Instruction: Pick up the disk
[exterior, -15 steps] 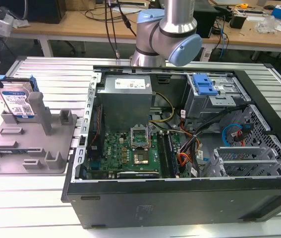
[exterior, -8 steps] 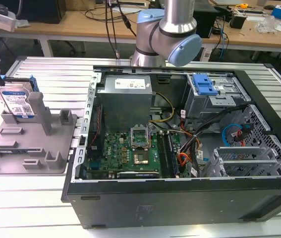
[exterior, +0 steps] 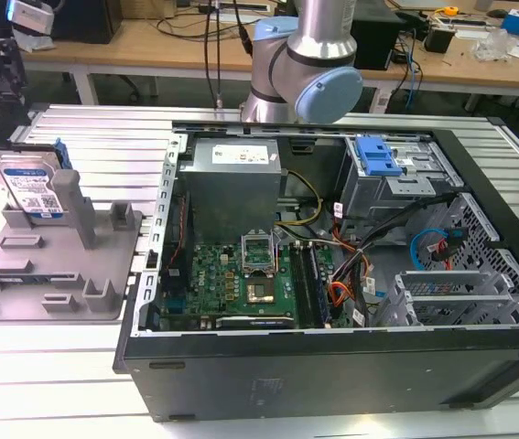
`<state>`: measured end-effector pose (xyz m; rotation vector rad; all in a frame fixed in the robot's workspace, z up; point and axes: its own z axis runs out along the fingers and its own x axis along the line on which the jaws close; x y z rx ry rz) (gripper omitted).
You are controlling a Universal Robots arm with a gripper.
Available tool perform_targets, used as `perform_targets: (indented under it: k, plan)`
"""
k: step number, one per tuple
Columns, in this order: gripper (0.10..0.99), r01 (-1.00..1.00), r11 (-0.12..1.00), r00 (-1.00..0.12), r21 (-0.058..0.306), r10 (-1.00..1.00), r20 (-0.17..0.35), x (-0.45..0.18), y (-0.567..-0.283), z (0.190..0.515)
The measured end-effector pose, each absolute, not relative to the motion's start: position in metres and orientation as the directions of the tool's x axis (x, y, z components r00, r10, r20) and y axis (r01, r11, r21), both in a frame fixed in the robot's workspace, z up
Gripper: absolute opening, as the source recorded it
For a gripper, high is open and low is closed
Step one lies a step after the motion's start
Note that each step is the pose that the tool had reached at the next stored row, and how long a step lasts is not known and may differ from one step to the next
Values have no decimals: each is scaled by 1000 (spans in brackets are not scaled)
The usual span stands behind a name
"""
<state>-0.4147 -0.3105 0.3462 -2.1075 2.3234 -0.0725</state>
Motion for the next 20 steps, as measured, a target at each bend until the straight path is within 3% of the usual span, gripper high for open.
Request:
perform_targets:
  k: [4, 8, 10, 20]
  plan:
    - [600, -999, 31, -32, -34, -999, 28, -426, -309, 344]
    - [600, -999, 31, -32, -27, -999, 28, -426, -309, 337]
    - [600, -1000, 31, -31, -4, -999, 29, -427, -309, 330]
    - [600, -999, 33, -33, -4, -999, 29, -424, -309, 318]
